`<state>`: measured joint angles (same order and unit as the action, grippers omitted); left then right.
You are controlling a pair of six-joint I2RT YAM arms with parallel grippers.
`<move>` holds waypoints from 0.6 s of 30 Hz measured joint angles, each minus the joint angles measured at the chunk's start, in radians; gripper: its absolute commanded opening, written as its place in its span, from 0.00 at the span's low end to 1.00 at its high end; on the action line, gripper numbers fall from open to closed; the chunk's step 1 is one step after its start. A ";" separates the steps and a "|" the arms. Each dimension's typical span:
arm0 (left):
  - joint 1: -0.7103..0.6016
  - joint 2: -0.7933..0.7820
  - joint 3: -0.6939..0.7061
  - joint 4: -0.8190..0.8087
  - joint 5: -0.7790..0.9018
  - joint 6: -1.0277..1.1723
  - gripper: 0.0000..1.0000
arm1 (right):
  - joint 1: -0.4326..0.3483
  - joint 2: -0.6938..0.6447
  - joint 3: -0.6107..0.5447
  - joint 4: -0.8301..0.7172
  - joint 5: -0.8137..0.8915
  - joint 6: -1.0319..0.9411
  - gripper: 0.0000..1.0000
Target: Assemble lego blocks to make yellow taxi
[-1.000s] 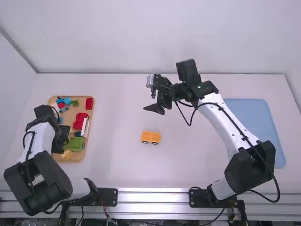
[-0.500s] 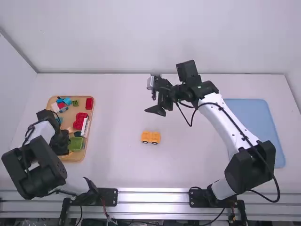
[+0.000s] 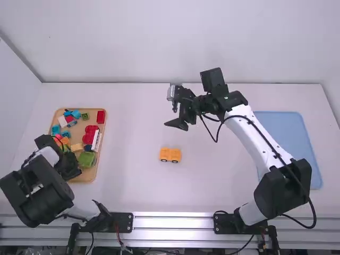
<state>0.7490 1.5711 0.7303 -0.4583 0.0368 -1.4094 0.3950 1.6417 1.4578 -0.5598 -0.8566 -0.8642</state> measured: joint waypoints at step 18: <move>0.000 0.005 -0.005 0.103 -0.066 -0.046 0.62 | 0.000 0.000 0.000 0.001 0.000 -0.001 0.98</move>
<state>0.7490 1.5764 0.7258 -0.3550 -0.0292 -1.4551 0.3954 1.6417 1.4574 -0.5587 -0.8562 -0.8654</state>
